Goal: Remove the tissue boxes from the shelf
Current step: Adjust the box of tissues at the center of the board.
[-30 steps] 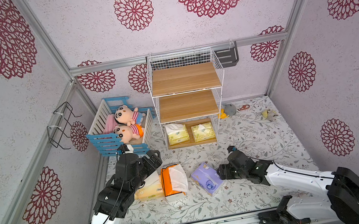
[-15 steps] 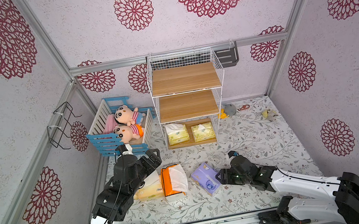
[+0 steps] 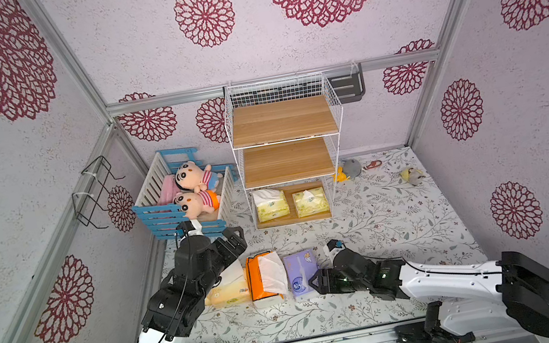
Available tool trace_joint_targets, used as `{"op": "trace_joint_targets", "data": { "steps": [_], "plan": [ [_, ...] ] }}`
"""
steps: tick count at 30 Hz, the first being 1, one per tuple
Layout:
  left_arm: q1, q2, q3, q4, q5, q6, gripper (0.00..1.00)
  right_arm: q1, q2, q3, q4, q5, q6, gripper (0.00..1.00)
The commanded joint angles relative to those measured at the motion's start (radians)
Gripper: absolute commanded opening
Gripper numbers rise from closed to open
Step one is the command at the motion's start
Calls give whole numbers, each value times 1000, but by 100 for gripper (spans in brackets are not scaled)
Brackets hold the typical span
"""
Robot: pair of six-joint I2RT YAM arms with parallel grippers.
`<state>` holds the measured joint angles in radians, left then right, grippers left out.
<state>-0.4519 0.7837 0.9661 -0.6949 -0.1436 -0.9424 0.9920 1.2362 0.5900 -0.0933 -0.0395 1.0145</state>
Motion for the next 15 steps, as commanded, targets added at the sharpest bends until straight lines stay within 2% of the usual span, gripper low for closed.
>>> {"op": "trace_joint_targets", "data": {
  "steps": [1, 5, 9, 12, 15],
  "plan": [
    [-7, -5, 28, 11, -8, 22, 97, 2, -41, 71, -57, 89, -5, 69],
    [-7, 0, 36, 0, -22, 44, 97, -59, -92, 119, -196, 150, -71, 72],
    [-6, 3, 28, 28, -55, 64, 97, -197, -71, 125, -186, 60, -179, 73],
    [-6, 26, 42, 55, -80, 95, 97, -221, -8, 186, -184, 32, -287, 93],
    [0, 91, 90, 7, -139, 105, 97, -222, 43, 249, -196, 72, -341, 99]
  ]
}}
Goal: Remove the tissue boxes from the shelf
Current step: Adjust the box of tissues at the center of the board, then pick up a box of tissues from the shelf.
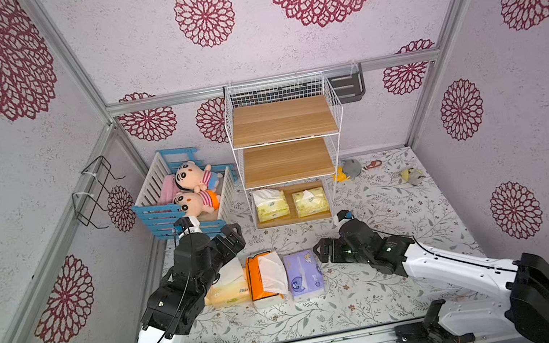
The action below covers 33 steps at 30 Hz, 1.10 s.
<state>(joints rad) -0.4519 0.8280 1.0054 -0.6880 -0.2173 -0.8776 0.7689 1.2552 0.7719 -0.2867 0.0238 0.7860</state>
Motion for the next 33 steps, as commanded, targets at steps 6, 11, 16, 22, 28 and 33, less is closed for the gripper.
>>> {"op": "trace_joint_targets", "data": {
  "steps": [6, 11, 16, 22, 28, 33],
  "plan": [
    [4, 134, 66, 108, -11, 45, 97, -31, 46, 106, 50, 87, -114, 99],
    [17, 173, 58, 175, 12, 26, 97, -83, 47, 69, 111, 5, -180, 92],
    [32, 192, 52, 190, 40, 12, 97, -90, 101, 38, 127, -38, -106, 75],
    [33, 150, -3, 256, 34, 38, 97, -81, 124, -28, 275, -54, -34, 70],
    [37, 129, -22, 277, 43, 64, 97, -78, 138, -97, 331, -11, 82, 68],
    [37, 143, -36, 296, 46, 69, 97, -12, 155, -172, 464, -24, 186, 72]
  ]
}}
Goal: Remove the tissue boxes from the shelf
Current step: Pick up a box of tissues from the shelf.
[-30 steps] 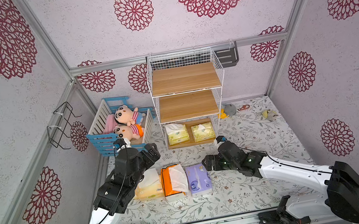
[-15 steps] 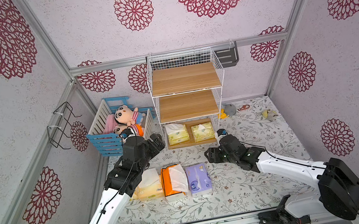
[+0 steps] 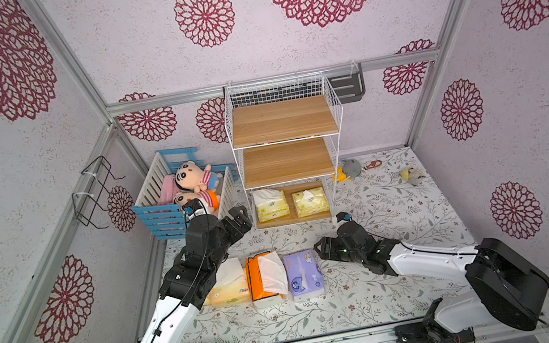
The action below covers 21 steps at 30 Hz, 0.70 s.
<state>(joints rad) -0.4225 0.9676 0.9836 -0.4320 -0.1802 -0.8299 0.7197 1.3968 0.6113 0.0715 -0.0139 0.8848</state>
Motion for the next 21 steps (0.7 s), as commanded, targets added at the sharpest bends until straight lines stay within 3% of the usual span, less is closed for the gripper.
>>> {"op": "trace_joint_targets", "data": {
  "steps": [1, 6, 13, 18, 21],
  "plan": [
    [8, 4, -19, 47, 4, 19, 97, 52, 24, -10, 129, 16, 87, 73],
    [9, 25, -26, 73, 2, 31, 97, 70, 30, 30, 177, 26, 23, 74],
    [25, 66, -43, 161, 21, 65, 97, 46, -41, 60, 282, 167, -80, 76],
    [43, 112, -43, 217, 41, 67, 97, -22, 62, 84, 500, 42, -126, 72],
    [48, 130, -43, 222, 46, 78, 97, -31, 159, 127, 595, 33, -140, 68]
  ]
}}
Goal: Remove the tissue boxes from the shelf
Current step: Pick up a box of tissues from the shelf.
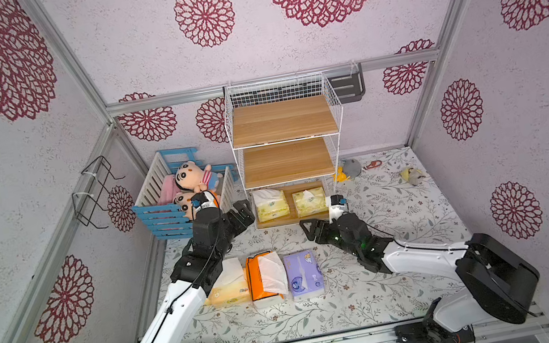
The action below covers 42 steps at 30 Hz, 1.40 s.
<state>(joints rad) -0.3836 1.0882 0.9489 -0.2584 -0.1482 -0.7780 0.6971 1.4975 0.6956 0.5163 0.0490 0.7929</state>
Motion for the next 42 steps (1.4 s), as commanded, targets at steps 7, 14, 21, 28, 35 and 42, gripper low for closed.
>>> {"op": "trace_joint_targets", "data": {
  "steps": [7, 14, 21, 28, 35, 42],
  "plan": [
    [21, 4, -24, 25, 1, 68, 97, -10, 253, 264, -11, 191, -66, 64],
    [35, 4, -45, 33, 15, 75, 97, -9, 372, 397, -159, 359, -99, 61],
    [37, 12, -51, 32, 65, 82, 97, -10, 403, 469, -356, 481, -75, 66],
    [38, -42, -108, 17, 24, 108, 97, -10, 486, 542, -369, 458, -101, 74],
    [45, -104, -132, -19, 23, 131, 97, -22, 570, 607, -358, 475, -100, 80],
    [52, -134, -154, -27, 40, 126, 97, -24, 609, 643, -395, 522, -116, 76]
  ]
}}
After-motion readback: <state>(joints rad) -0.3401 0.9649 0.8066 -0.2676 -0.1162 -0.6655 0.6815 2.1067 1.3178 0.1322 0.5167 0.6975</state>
